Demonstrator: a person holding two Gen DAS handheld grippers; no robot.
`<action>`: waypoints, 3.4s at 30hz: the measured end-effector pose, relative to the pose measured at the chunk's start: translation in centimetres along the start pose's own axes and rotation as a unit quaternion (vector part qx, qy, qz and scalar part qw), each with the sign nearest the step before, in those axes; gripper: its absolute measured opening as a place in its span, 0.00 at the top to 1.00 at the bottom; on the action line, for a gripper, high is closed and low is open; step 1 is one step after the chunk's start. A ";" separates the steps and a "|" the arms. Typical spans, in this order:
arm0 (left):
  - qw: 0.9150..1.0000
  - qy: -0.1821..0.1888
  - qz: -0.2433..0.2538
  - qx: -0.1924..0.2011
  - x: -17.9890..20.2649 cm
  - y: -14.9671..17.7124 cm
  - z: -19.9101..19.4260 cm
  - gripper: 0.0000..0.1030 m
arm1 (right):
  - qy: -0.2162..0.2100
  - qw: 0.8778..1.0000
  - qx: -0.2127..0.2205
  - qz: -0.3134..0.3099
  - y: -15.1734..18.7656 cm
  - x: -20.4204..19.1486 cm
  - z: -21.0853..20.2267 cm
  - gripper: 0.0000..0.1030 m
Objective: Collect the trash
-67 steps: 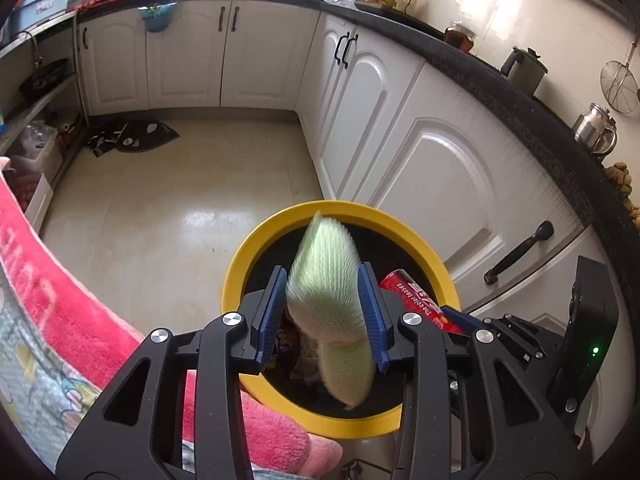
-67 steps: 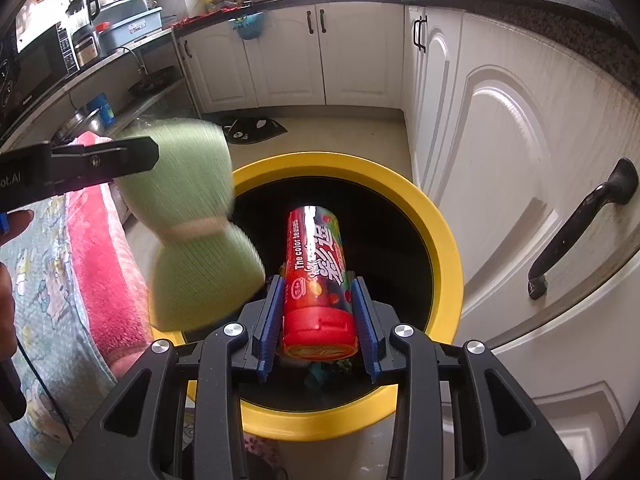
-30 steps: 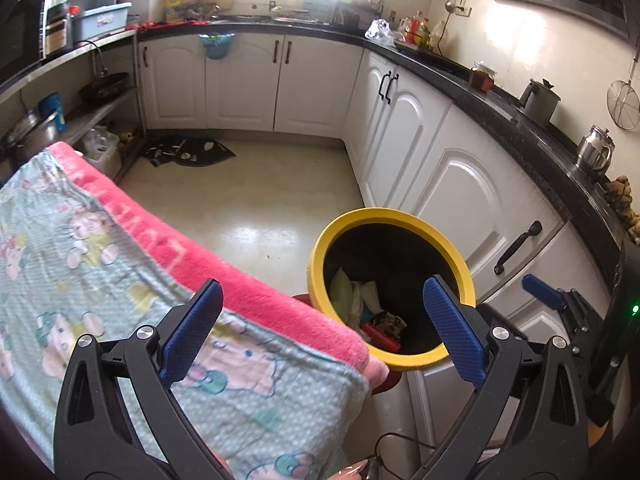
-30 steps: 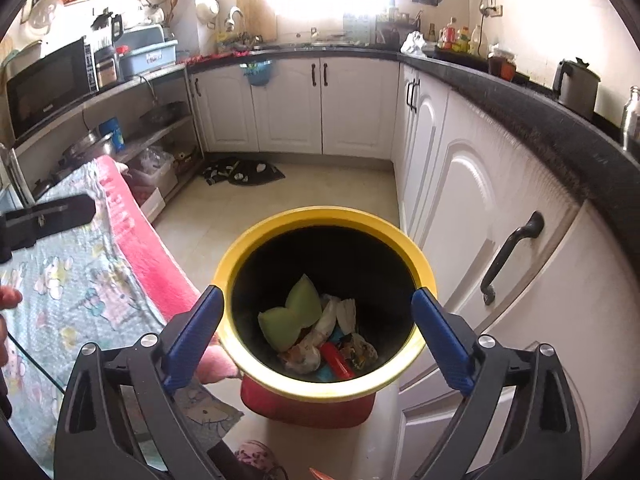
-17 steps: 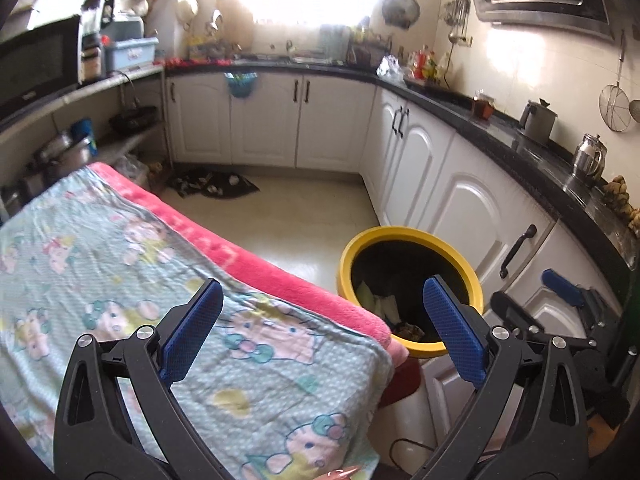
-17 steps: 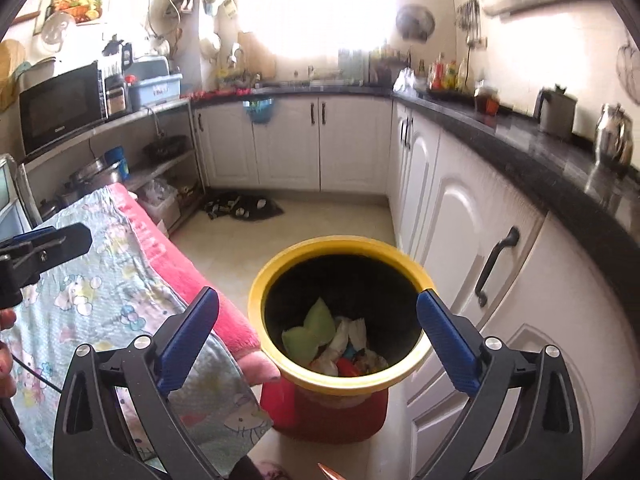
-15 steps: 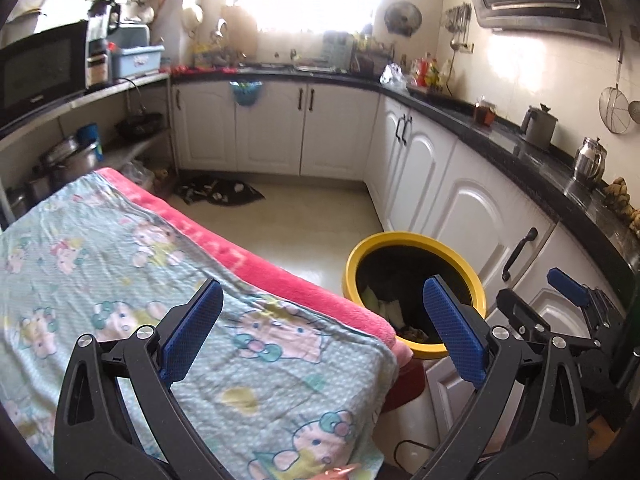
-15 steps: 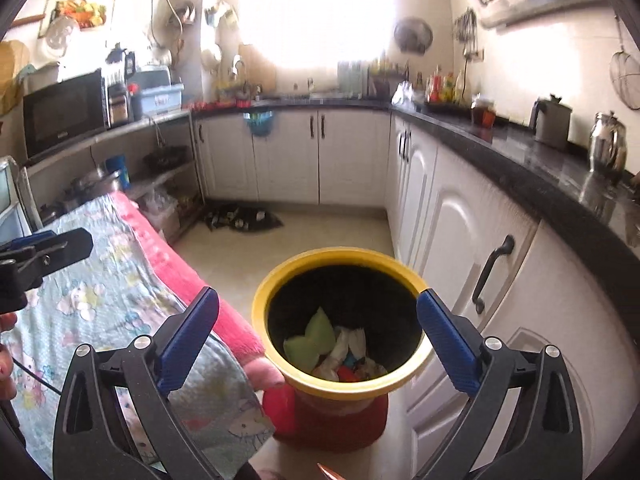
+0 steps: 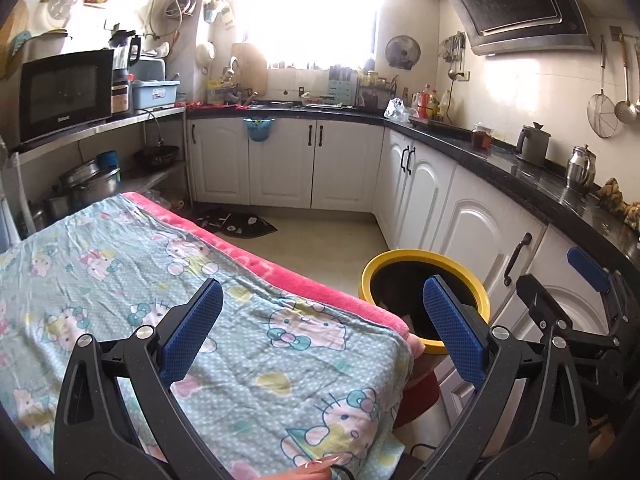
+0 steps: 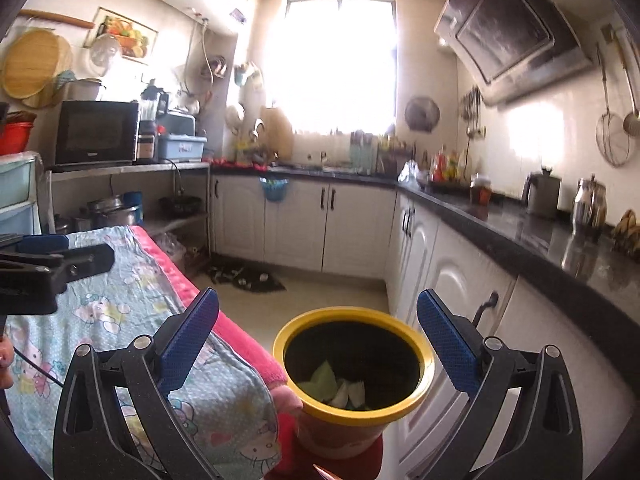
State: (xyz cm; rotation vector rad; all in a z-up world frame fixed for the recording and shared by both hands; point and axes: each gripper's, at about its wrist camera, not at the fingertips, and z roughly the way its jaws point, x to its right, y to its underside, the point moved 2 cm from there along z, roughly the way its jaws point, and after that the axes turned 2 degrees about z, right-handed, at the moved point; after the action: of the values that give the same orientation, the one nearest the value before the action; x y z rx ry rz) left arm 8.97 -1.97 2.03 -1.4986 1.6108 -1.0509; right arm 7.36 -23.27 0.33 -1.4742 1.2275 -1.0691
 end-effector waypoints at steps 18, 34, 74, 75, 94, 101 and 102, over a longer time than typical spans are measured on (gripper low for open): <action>0.999 -0.009 0.006 0.049 0.5 2.8 -2.6 0.10 | 0.025 0.998 0.044 0.041 2.1 -0.9 -5.3 0.06; 0.999 -0.003 0.010 0.051 1.2 3.6 -2.5 0.10 | 0.029 0.999 0.032 0.021 3.4 -1.4 -4.8 0.06; 0.999 -0.004 0.006 0.050 1.1 3.8 -2.5 0.10 | 0.038 0.998 0.033 0.026 3.5 -1.5 -4.7 0.06; 0.999 -0.004 0.006 0.050 1.1 3.8 -2.5 0.10 | 0.038 0.998 0.033 0.026 3.5 -1.5 -4.7 0.06; 0.999 -0.007 0.007 0.051 1.2 3.7 -2.5 0.10 | 0.040 0.998 0.034 0.026 3.5 -1.6 -4.8 0.06; 0.999 -0.007 0.006 0.049 1.2 3.7 -2.5 0.10 | 0.040 0.998 0.034 0.026 3.5 -1.6 -4.8 0.06; 0.999 -0.007 0.006 0.048 1.1 3.7 -2.5 0.10 | 0.040 0.998 0.034 0.026 3.5 -1.6 -4.8 0.06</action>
State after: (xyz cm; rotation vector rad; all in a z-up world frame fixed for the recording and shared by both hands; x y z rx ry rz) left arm 4.98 -2.81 -0.18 -1.4281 1.5350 -1.0936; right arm 1.80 -22.52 -2.23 -1.3518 1.2662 -1.1338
